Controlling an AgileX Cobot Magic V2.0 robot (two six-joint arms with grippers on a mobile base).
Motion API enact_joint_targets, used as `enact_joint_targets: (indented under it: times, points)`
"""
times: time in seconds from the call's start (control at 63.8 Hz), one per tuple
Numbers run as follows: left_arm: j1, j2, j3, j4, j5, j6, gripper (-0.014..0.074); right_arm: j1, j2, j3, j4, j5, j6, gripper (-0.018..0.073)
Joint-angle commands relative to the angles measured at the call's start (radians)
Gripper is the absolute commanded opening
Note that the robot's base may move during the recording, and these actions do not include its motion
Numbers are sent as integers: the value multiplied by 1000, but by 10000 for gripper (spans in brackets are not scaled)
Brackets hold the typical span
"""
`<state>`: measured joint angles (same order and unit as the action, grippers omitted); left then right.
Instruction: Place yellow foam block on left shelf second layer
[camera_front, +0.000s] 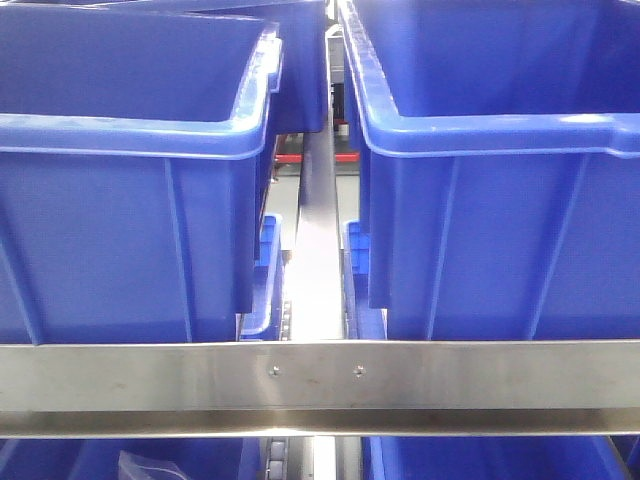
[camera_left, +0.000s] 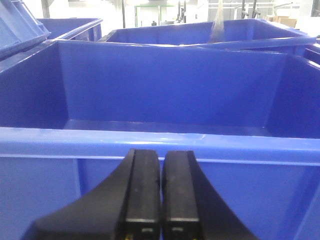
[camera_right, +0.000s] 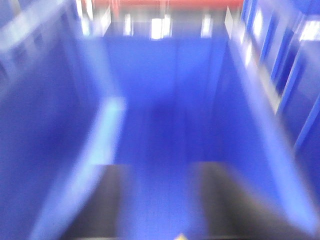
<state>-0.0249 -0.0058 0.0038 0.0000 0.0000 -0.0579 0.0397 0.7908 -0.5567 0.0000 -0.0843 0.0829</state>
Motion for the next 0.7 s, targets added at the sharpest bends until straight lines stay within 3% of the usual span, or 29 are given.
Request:
enact_joint_targets:
  times: [0.0, 0.157, 0.501, 0.689]
  points:
    - [0, -20, 27, -6, -81, -3, 124, -4, -48, -35, 0, -89, -6, 49]
    - [0, -20, 27, -6, -81, -3, 124, -4, -119, 2, 0, -68, -11, 57]
    - [0, -20, 27, -6, -81, -3, 124, -4, -422, 317, 0, -66, -18, 57]
    - [0, -20, 27, -6, -81, -3, 124, -4, -561, 400, 0, -25, -18, 57]
